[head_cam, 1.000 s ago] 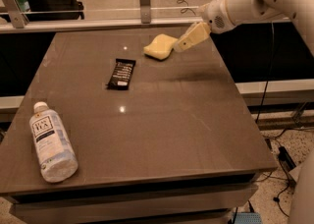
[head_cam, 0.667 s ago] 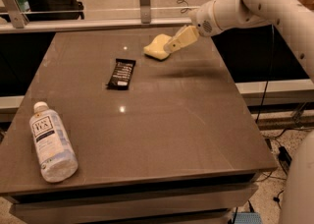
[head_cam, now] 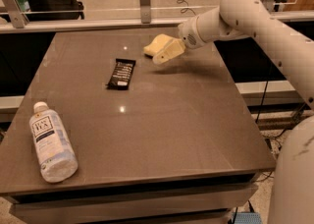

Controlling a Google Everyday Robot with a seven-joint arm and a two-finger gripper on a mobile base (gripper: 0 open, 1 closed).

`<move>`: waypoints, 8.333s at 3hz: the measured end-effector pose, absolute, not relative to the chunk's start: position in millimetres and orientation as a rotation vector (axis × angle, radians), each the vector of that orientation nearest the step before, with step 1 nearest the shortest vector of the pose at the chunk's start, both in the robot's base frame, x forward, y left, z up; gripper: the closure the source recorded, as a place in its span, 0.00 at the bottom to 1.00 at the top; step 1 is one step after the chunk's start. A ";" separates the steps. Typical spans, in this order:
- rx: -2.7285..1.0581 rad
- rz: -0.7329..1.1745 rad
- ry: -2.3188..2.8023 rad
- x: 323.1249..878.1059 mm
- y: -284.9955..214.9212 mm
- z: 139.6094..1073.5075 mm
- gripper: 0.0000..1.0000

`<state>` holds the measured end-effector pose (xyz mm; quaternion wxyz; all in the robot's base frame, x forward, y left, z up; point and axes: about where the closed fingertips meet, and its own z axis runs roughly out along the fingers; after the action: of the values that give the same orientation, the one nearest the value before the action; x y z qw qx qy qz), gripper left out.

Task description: Move sponge near blue plastic bottle

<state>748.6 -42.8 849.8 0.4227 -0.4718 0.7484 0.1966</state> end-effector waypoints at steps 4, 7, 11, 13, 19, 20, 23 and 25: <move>-1.154 0.469 1.870 750.4 -39.5 838.2 0.87; -1.376 0.505 1.695 663.9 -18.8 904.1 1.00; -1.585 0.645 1.588 578.5 28.4 893.5 1.00; -1.742 0.758 1.516 481.9 71.3 865.9 1.00; -1.974 0.843 1.385 385.7 120.8 845.1 0.36; -1.976 0.835 1.388 387.5 121.0 843.5 0.13; -1.928 0.737 1.437 410.2 93.6 852.3 0.00; -1.805 0.507 1.461 476.6 -5.1 906.1 0.00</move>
Offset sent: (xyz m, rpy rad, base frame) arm 0.0039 0.0063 -0.0261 -0.0056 0.0007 -0.0328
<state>476.6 -5.1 906.1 0.3734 -0.7045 0.5702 0.1978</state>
